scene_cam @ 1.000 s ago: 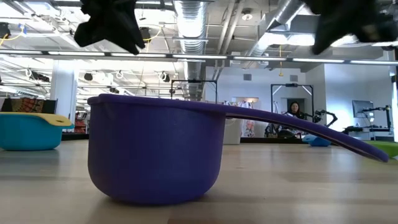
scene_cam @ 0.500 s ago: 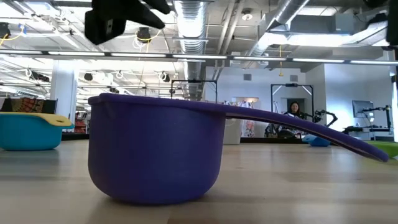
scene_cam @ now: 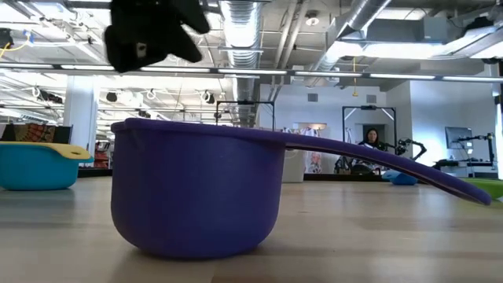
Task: Nest measuring cups in basket
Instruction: Stack the violet measuring cup on the yellow measuring cup
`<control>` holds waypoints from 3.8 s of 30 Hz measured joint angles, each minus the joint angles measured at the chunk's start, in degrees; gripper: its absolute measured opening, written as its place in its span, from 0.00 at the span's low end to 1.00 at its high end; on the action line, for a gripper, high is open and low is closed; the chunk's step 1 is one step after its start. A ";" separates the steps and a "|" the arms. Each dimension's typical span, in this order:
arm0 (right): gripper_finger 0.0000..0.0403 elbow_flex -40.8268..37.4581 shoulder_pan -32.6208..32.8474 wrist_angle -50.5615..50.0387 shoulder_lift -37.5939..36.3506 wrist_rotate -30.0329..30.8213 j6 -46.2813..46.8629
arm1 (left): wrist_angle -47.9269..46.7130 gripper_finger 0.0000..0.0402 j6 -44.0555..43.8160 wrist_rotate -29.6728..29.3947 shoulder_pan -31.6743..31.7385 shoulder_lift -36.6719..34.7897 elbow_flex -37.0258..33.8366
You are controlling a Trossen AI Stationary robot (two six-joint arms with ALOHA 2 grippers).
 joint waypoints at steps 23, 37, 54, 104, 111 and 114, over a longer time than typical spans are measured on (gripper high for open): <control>0.39 6.21 1.01 -9.52 0.02 -1.39 1.69 | -20.56 0.34 6.49 8.90 4.60 2.81 13.32; 0.50 6.18 1.47 -7.20 0.55 -1.47 1.64 | -12.97 0.34 1.89 8.35 0.12 16.30 13.26; 0.48 6.18 1.20 -6.33 0.55 -1.78 1.18 | -13.99 0.04 8.10 11.29 2.42 18.69 13.28; 0.41 4.59 -2.54 -13.89 0.55 3.01 0.57 | -59.16 0.00 14.12 -3.53 9.53 -12.76 10.26; 0.42 4.63 -2.60 -13.93 0.55 4.78 0.46 | -59.84 0.00 8.29 -2.09 11.88 -30.50 -4.77; 0.43 4.63 -3.23 -13.93 0.55 5.90 0.01 | -59.38 0.00 7.23 -0.39 14.31 -36.48 -10.70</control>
